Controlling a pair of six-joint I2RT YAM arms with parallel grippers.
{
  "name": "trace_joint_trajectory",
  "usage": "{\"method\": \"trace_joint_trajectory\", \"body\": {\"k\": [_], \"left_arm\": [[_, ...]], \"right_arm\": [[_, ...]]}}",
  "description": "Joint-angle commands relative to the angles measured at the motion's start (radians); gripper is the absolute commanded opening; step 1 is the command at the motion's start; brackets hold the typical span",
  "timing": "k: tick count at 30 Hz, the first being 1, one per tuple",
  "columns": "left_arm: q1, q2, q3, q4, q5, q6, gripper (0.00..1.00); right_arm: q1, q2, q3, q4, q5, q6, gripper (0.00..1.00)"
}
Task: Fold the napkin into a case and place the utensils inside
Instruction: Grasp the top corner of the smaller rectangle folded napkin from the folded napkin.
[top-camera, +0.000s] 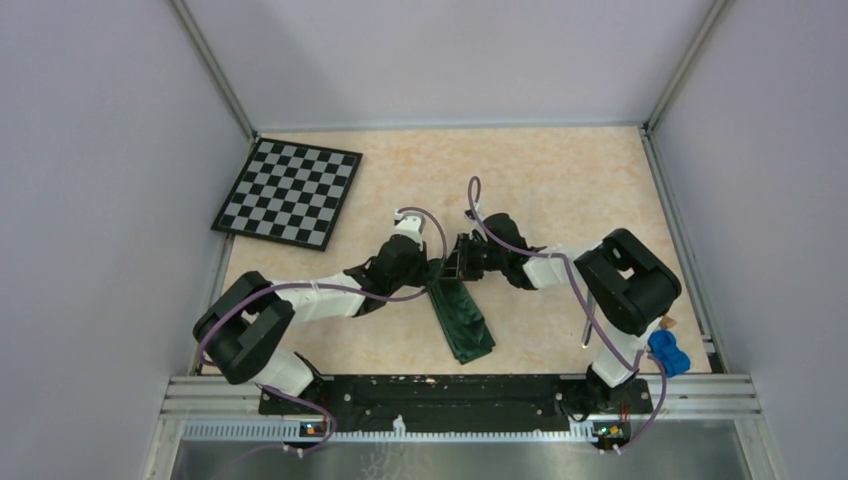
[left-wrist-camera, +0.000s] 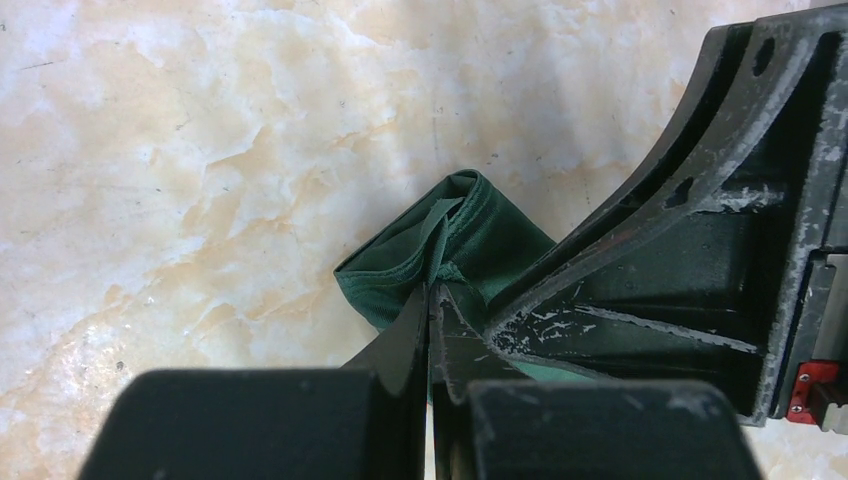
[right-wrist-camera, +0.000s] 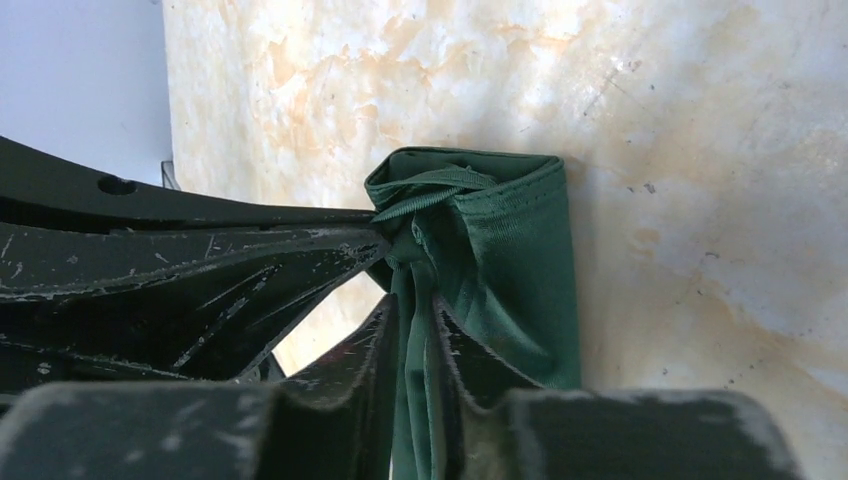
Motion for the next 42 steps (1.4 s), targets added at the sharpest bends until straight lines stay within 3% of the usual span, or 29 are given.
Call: {"method": "trace_joint_trajectory", "body": {"k": [1, 5, 9, 13, 17, 20, 31, 42], "left_arm": [[0.003, -0.014, -0.001, 0.026, 0.028, -0.018, 0.0], [0.002, -0.002, 0.004, 0.033, 0.048, -0.03, 0.0], [0.003, 0.004, 0.0, 0.034, 0.045, -0.042, 0.0], [0.003, -0.021, -0.014, 0.016, 0.018, -0.04, 0.0], [0.011, -0.045, -0.032, 0.015, 0.007, -0.034, 0.0], [0.012, -0.047, -0.031, 0.012, 0.003, -0.03, 0.0], [0.016, -0.059, -0.026, 0.01, 0.014, -0.033, 0.0], [0.016, -0.051, -0.02, 0.011, 0.021, -0.038, 0.0]], "right_arm": [[-0.003, 0.076, 0.03, 0.107, -0.043, 0.023, 0.09], [0.025, 0.142, 0.092, 0.17, -0.041, 0.08, 0.03], [0.028, 0.187, 0.123, 0.129, 0.062, 0.111, 0.02], [-0.006, 0.136, 0.045, 0.157, 0.05, 0.126, 0.09], [-0.012, 0.038, 0.0, 0.078, 0.039, 0.064, 0.22], [-0.019, -0.012, -0.027, 0.067, 0.032, 0.049, 0.24], [-0.009, 0.058, 0.039, 0.121, -0.014, 0.072, 0.01], [0.03, 0.108, 0.06, 0.182, -0.028, 0.123, 0.04]]}}
